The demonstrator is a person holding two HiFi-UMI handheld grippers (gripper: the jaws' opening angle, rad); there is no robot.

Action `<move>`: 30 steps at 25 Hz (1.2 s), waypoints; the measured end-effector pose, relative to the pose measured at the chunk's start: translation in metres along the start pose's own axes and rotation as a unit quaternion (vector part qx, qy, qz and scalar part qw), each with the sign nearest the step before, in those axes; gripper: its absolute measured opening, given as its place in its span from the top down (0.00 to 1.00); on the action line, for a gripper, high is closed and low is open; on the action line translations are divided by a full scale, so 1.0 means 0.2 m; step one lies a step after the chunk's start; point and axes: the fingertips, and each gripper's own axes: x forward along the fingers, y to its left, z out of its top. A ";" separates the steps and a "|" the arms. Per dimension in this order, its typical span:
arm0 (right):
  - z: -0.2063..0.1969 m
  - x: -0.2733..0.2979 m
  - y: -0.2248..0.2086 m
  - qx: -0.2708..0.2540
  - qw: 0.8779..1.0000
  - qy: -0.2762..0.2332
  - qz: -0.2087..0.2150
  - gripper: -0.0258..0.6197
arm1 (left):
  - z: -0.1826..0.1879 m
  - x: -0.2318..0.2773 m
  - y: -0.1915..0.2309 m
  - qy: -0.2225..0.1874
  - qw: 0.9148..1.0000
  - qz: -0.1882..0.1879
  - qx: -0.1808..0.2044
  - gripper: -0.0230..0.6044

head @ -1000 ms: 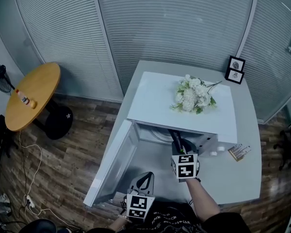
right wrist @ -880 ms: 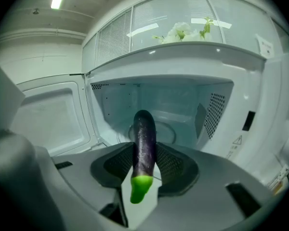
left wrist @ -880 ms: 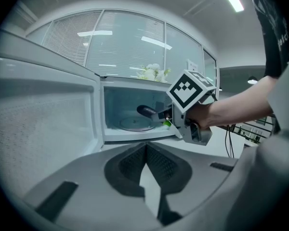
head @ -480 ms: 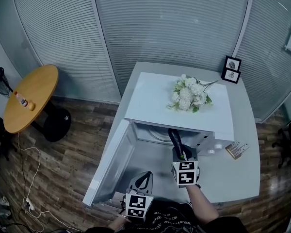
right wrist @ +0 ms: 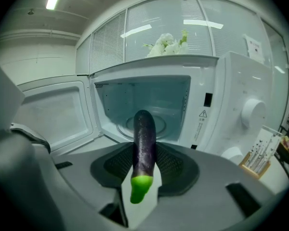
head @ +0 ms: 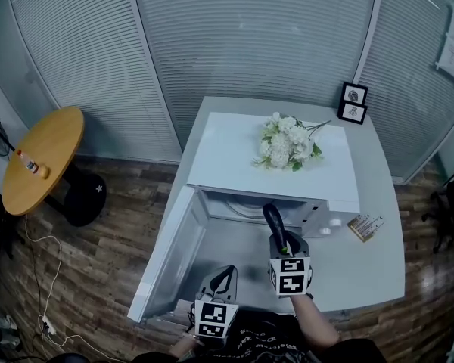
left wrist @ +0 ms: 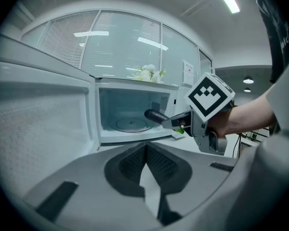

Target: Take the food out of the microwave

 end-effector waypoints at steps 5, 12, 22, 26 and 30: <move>-0.03 -0.05 0.01 -0.009 1.000 -0.001 -0.003 0.74 | -0.01 0.01 0.00 0.000 1.000 -0.003 -0.003 0.95; -0.06 -0.14 0.01 -0.013 1.000 -0.007 -0.008 0.74 | -0.01 0.02 -0.01 -0.002 1.000 -0.006 -0.014 0.95; -0.12 -0.27 -0.04 0.009 0.999 -0.023 -0.034 0.74 | 0.01 0.07 -0.06 -0.004 1.000 -0.026 -0.010 0.95; -0.16 -0.31 -0.07 0.023 0.998 -0.026 -0.043 0.74 | 0.03 0.09 -0.10 -0.006 0.999 -0.041 -0.005 0.95; -0.18 -0.35 -0.08 0.013 0.998 -0.028 -0.051 0.74 | 0.03 0.12 -0.12 -0.004 0.999 -0.051 -0.004 0.95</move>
